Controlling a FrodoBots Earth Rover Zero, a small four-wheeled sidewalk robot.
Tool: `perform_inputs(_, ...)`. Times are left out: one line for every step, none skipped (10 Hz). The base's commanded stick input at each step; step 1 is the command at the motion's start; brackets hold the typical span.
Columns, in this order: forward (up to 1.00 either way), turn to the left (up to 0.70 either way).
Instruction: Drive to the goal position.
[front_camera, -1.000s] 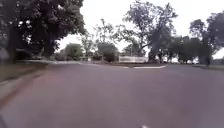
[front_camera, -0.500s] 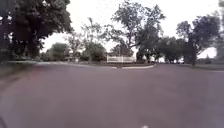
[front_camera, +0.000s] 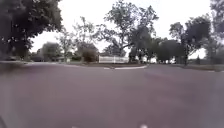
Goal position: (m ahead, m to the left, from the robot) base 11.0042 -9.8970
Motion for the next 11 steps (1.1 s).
perform_inputs(1.00,-0.01)
perform_inputs(1.00,-0.10)
perform_inputs(1.00,-0.31)
perform_inputs(1.00,-0.33)
perform_inputs(1.00,-0.13)
perform_inputs(1.00,0.00)
perform_inputs(1.00,0.00)
perform_inputs(1.00,0.00)
perform_inputs(1.00,-0.02)
perform_inputs(1.00,-0.12)
perform_inputs(1.00,-0.37)
